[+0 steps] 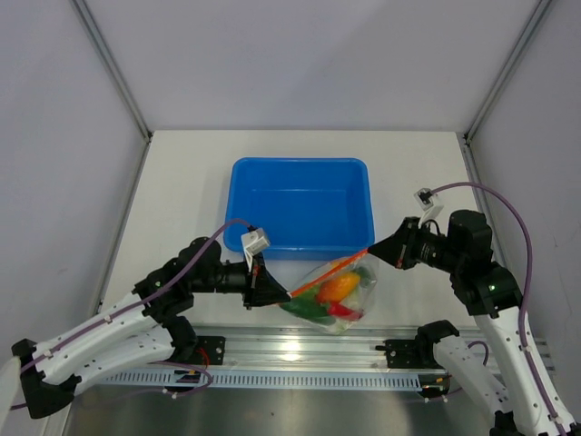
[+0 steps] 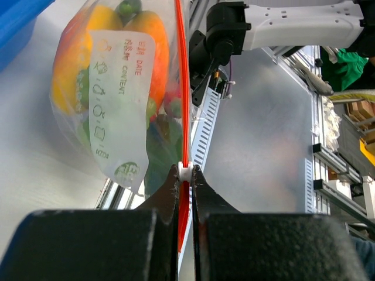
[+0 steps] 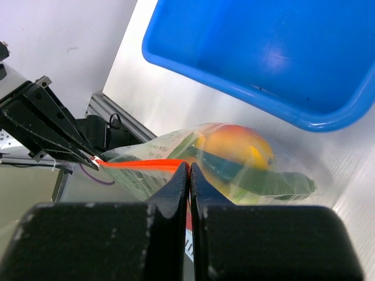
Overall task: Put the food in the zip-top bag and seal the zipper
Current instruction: Zip the zipper food storage bag at the center of the board.
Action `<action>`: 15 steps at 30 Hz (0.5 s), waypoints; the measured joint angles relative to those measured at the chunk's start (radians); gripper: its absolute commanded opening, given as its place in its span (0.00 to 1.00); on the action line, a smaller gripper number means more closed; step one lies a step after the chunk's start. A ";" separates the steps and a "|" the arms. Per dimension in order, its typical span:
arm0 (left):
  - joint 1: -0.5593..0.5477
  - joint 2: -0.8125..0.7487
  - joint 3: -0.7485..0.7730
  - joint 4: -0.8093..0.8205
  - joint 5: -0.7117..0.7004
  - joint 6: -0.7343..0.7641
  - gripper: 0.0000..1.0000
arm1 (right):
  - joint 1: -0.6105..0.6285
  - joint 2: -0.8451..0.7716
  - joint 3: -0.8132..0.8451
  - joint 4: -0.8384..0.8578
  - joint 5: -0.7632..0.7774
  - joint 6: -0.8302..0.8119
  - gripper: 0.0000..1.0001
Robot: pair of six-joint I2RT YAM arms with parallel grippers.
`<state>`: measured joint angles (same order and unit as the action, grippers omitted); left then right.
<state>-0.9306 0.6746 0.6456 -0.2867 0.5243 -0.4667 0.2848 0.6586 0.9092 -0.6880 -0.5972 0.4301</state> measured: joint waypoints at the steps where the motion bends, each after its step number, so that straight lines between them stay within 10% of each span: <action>1: 0.000 -0.006 -0.002 -0.008 -0.010 -0.007 0.01 | -0.005 0.003 0.000 0.000 -0.001 0.000 0.00; 15: 0.000 -0.100 -0.024 -0.113 -0.115 -0.087 0.01 | -0.066 0.023 -0.012 -0.003 -0.021 0.000 0.00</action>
<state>-0.9306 0.5751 0.6220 -0.3996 0.4095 -0.5533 0.2192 0.6819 0.8974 -0.6907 -0.6178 0.4297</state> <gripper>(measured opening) 0.036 0.009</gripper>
